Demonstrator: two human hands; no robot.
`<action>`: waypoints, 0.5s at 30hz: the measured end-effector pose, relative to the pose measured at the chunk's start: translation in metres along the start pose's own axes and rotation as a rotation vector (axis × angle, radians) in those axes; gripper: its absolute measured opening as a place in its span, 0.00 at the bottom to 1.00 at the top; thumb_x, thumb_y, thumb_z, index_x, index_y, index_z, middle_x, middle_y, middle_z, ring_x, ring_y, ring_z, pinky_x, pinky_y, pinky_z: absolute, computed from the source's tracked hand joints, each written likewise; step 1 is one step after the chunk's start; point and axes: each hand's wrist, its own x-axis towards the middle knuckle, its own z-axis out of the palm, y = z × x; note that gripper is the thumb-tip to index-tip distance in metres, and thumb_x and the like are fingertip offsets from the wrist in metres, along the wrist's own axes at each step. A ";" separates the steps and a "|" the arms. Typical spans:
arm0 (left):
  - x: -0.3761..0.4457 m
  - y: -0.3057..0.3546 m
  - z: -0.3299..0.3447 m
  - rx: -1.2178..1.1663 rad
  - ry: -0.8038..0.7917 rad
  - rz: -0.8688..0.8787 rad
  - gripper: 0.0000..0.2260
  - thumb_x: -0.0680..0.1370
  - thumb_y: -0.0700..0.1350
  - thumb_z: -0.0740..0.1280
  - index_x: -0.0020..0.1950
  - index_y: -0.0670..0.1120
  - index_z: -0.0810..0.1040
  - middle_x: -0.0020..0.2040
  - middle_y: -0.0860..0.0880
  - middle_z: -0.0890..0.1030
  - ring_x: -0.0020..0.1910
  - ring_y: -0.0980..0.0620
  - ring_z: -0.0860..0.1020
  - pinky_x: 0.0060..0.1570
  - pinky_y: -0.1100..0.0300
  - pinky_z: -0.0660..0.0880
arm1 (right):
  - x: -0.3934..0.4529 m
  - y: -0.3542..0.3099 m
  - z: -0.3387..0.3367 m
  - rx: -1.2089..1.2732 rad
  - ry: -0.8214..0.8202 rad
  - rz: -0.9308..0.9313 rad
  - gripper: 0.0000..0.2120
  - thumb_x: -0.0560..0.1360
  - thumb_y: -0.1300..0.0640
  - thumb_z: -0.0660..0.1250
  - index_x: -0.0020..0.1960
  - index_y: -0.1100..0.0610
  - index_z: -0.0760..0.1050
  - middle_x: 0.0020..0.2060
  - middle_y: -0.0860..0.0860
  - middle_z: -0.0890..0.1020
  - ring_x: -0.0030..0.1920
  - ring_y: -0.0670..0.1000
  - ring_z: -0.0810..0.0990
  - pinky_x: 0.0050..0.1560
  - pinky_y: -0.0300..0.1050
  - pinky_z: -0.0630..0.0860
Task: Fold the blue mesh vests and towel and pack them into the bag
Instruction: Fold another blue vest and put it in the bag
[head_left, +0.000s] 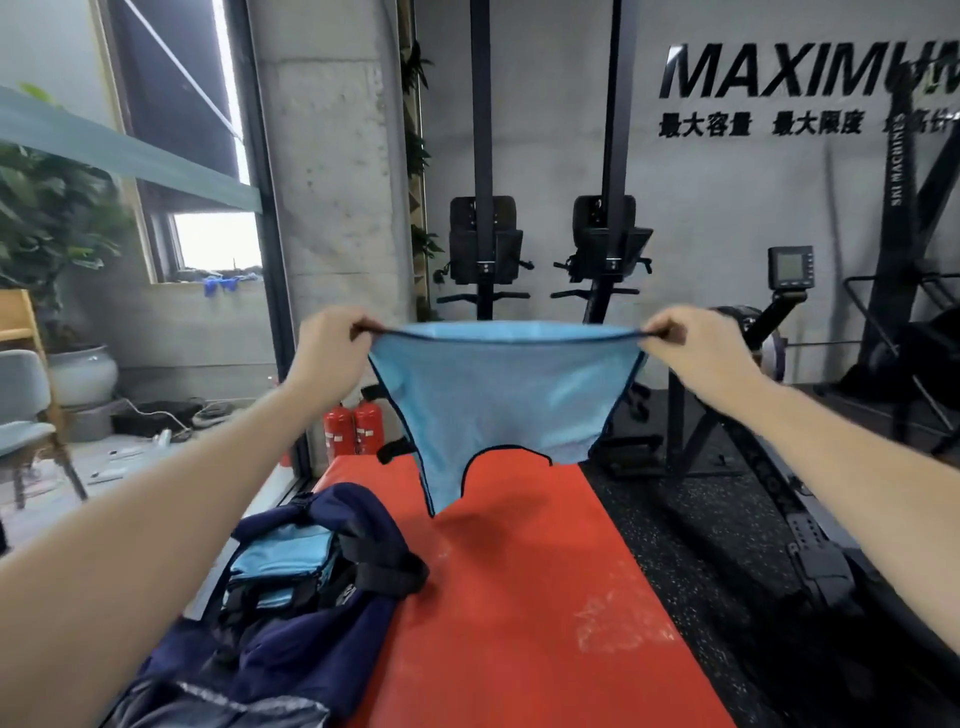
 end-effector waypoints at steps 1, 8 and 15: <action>-0.028 -0.007 0.005 0.006 -0.044 -0.001 0.11 0.78 0.33 0.64 0.53 0.44 0.84 0.46 0.49 0.80 0.45 0.51 0.77 0.48 0.58 0.72 | -0.027 0.007 0.005 0.003 -0.047 0.015 0.04 0.73 0.60 0.75 0.44 0.53 0.81 0.42 0.49 0.83 0.45 0.50 0.80 0.49 0.42 0.72; -0.242 -0.066 0.036 0.028 -0.324 0.031 0.12 0.73 0.34 0.70 0.48 0.50 0.86 0.45 0.57 0.82 0.47 0.55 0.80 0.52 0.72 0.68 | -0.213 0.051 0.026 -0.045 -0.456 0.143 0.19 0.68 0.67 0.75 0.37 0.43 0.77 0.36 0.45 0.82 0.38 0.38 0.78 0.39 0.29 0.70; -0.333 -0.063 0.032 0.014 -0.424 -0.036 0.09 0.77 0.42 0.69 0.44 0.58 0.80 0.46 0.60 0.77 0.49 0.59 0.74 0.54 0.61 0.69 | -0.290 0.062 0.016 -0.123 -0.570 0.196 0.18 0.72 0.65 0.71 0.41 0.39 0.79 0.40 0.38 0.82 0.42 0.34 0.77 0.44 0.24 0.68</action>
